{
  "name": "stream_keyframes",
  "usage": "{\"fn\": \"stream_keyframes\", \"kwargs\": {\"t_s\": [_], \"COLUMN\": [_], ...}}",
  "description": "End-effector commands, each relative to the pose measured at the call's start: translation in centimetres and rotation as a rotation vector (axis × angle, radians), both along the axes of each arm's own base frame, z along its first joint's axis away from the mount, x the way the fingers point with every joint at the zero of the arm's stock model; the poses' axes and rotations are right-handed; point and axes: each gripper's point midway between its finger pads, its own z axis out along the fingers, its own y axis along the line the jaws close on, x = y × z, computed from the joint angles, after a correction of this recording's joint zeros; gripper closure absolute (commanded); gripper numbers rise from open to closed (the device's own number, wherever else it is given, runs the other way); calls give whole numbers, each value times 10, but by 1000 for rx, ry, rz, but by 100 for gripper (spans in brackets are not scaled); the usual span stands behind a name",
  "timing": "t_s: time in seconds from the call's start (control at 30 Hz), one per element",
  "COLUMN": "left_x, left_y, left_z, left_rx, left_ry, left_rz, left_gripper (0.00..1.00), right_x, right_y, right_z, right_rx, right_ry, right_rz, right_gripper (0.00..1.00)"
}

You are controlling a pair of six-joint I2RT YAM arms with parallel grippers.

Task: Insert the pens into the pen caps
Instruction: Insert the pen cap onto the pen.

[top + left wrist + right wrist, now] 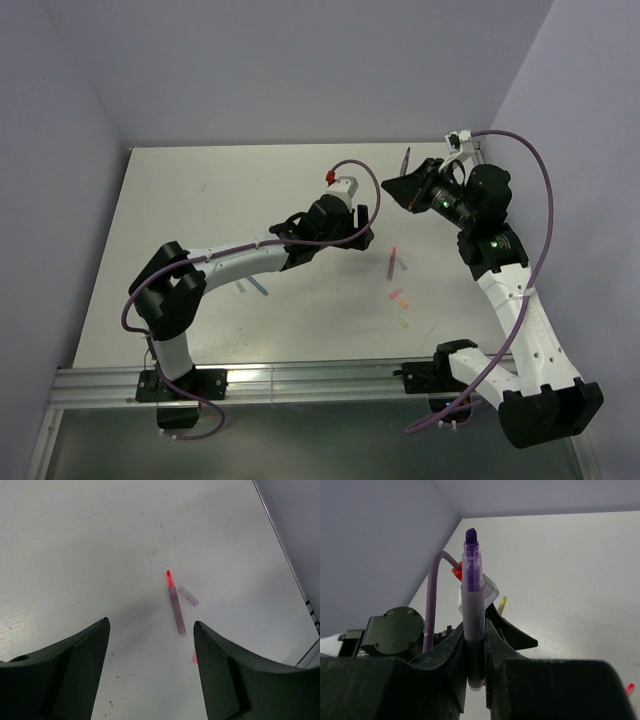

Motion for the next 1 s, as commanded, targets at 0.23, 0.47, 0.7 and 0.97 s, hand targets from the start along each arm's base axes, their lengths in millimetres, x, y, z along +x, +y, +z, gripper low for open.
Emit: {"fn": "stream_keyframes", "kwargs": {"t_s": [0.23, 0.47, 0.7, 0.97], "left_x": [-4, -6, -11, -21], "left_y": [-8, -12, -25, -58], "left_z": [20, 18, 10, 6], "left_rx": [-55, -60, -40, -21], "left_ry": [-38, -26, -32, -94], "left_rz": [-36, -52, -85, -224], "left_gripper": [27, 29, 30, 34], "right_x": [-4, 0, 7, 8], "right_y": [-2, -10, -35, -71], "right_z": [16, 17, 21, 34], "right_rx": [-2, -5, -20, -41], "right_ry": [-73, -65, -40, -29], "right_rz": [-12, -64, -234, -445], "right_gripper": [100, 100, 100, 100]}}
